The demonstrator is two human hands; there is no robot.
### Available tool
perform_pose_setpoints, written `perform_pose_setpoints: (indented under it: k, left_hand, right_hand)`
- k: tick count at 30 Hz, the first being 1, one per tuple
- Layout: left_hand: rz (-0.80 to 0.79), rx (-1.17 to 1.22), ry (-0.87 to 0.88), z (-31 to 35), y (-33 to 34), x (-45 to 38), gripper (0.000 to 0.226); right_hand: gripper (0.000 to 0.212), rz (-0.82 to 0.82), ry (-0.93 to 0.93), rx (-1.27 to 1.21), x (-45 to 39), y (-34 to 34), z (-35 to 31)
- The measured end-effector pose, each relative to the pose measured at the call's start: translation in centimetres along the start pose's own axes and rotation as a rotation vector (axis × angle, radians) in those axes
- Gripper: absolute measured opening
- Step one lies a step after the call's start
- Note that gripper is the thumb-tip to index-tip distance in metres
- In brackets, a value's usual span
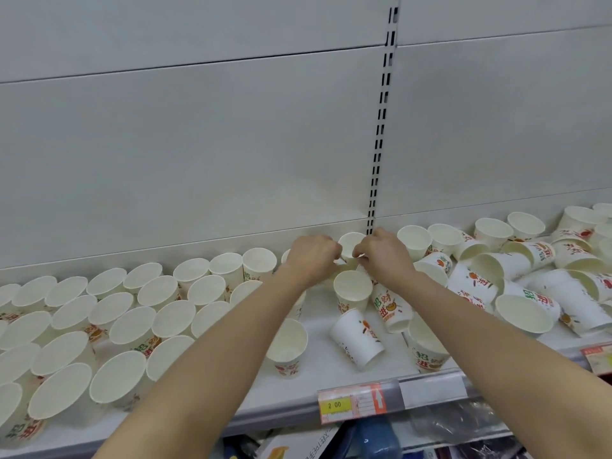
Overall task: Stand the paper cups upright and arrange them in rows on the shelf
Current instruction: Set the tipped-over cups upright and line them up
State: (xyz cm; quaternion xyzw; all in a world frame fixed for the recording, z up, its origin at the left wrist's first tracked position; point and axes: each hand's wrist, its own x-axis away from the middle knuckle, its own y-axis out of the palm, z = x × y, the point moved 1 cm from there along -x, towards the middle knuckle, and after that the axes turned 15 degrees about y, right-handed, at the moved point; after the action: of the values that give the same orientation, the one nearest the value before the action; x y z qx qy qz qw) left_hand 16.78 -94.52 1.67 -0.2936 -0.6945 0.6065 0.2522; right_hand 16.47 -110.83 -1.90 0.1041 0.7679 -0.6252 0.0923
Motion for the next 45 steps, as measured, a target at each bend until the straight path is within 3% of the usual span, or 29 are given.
perform_pose_setpoints:
  k: [2, 7, 12, 16, 20, 25, 27, 31, 34, 40, 45]
  left_hand:
    - [-0.034, -0.079, -0.009, 0.5, 1.0, -1.3, 0.028]
    - [0.049, -0.156, -0.120, -0.5, 1.1, -1.9, 0.024]
    - [0.074, 0.059, -0.310, -3.0, 1.4, -1.9, 0.026]
    - [0.150, 0.221, -0.312, -3.1, 1.7, -1.6, 0.026]
    - [0.243, 0.274, -0.311, -1.0, -0.1, 1.7, 0.015]
    - [-0.071, 0.376, -0.232, 3.5, -0.4, 6.1, 0.047]
    - [-0.147, 0.461, -0.226, 4.6, -0.4, 6.3, 0.049]
    - [-0.119, 0.688, -0.264, 5.4, 0.2, 6.3, 0.019]
    - [-0.039, 0.801, -0.300, 5.6, -0.1, 7.4, 0.016]
    - [0.191, 0.263, -0.278, 6.4, -0.3, 10.3, 0.003]
    - [0.188, 0.000, -0.195, 6.5, 1.4, 11.0, 0.012]
  right_hand:
    - [0.015, -0.004, -0.015, 0.002, -0.2, 0.4, -0.2]
    - [0.010, 0.033, -0.030, -0.071, -0.3, 1.2, 0.1]
    - [0.013, 0.039, 0.007, -0.123, -0.7, 1.5, 0.4]
    - [0.016, -0.036, 0.051, -0.155, -0.5, 0.2, 0.1]
    - [0.013, 0.065, 0.104, -0.351, 1.1, -2.3, 0.0]
    - [0.010, -0.109, -0.058, -0.325, 5.4, -4.4, -0.4]
    - [0.014, -0.164, -0.091, -0.274, 6.3, -4.2, -0.7]
    - [0.015, -0.157, -0.133, -0.109, 6.9, -3.1, -1.4]
    - [0.009, -0.107, -0.161, -0.083, 7.3, -2.6, -1.6]
    - [0.007, 0.035, -0.145, -0.120, 8.0, -1.4, -1.7]
    - [0.016, 0.143, -0.157, -0.157, 8.8, -1.3, -2.2]
